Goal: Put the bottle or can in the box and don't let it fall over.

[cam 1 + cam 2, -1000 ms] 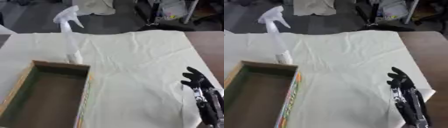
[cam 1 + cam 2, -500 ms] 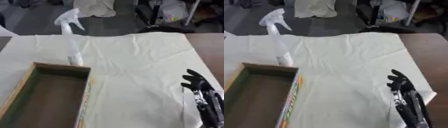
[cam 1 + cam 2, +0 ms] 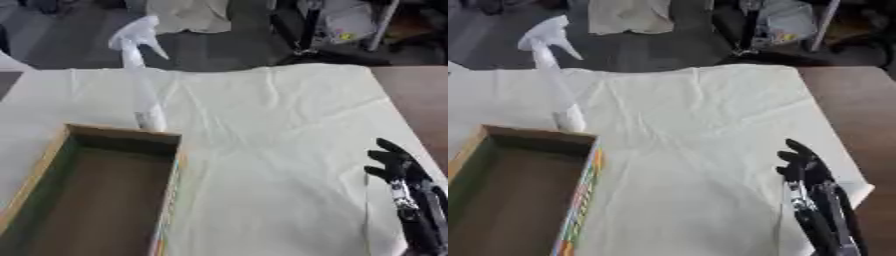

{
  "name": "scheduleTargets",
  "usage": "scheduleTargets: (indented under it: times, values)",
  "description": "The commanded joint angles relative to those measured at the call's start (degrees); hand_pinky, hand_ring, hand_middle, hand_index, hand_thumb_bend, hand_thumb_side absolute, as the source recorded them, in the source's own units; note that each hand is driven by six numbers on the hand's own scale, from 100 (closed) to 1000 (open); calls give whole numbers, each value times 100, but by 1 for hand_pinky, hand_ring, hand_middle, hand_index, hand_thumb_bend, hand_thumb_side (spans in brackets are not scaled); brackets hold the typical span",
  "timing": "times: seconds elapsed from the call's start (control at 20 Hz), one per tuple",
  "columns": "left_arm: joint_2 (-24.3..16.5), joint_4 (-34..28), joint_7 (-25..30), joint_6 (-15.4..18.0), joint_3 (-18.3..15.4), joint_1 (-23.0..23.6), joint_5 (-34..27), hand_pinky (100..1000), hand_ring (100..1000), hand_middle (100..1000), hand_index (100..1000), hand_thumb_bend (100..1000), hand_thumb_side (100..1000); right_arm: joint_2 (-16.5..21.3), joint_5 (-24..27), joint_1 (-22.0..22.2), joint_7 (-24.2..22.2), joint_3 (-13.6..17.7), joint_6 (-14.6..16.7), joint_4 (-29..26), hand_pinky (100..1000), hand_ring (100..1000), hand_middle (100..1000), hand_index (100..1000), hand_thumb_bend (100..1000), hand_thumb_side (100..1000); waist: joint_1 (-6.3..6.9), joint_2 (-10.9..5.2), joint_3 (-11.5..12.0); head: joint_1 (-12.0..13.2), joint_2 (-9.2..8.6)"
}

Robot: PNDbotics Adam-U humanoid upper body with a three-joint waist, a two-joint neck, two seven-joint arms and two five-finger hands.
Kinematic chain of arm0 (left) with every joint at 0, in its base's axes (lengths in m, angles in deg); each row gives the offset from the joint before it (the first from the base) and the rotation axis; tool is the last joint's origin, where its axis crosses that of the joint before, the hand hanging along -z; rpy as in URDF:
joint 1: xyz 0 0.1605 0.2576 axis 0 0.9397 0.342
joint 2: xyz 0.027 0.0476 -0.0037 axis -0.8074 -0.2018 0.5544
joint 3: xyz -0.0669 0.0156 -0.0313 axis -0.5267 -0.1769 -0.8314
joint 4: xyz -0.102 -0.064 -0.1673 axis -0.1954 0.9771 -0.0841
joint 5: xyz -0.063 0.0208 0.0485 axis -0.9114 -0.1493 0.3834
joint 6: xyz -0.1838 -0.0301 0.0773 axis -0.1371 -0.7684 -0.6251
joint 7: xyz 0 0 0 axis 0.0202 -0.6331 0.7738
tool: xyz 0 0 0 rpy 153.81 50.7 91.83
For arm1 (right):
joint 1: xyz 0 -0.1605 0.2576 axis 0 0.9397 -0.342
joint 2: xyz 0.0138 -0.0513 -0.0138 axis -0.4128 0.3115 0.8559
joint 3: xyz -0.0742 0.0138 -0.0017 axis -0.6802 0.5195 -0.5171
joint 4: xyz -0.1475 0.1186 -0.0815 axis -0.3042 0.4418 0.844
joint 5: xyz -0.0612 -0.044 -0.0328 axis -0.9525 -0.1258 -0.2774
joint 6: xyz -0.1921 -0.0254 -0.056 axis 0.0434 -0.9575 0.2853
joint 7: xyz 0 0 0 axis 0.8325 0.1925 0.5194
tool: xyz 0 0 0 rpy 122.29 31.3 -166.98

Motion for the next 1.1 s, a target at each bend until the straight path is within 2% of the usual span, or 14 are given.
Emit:
scheduleTargets:
  times: [0.05, 0.3, 0.8, 1.1]
  values:
    - [51, 83, -23, 70, -66, -264, 68, 981, 861, 820, 875, 100, 625, 66, 9, -23, -21, -6, -10, -69, 775, 868, 904, 756, 100, 759, 26, -75, -20, 38, 1]
    - [280, 238, 6, 129, 11, -493, 196, 977, 858, 817, 875, 100, 631, 76, 20, -34, -40, -21, -31, -69, 775, 868, 905, 756, 100, 761, 52, -69, -45, 67, -41]
    - [654, 488, 166, 247, 197, -737, 362, 972, 855, 815, 873, 100, 683, 92, 70, -71, -69, -27, -77, -69, 775, 867, 907, 755, 100, 764, 105, -71, -88, 71, -254]
    - [755, 528, -172, 149, 227, -759, 459, 974, 855, 816, 870, 100, 651, 97, 99, -132, -93, -43, -116, -69, 775, 866, 907, 755, 100, 767, 142, -31, -156, 110, -342]
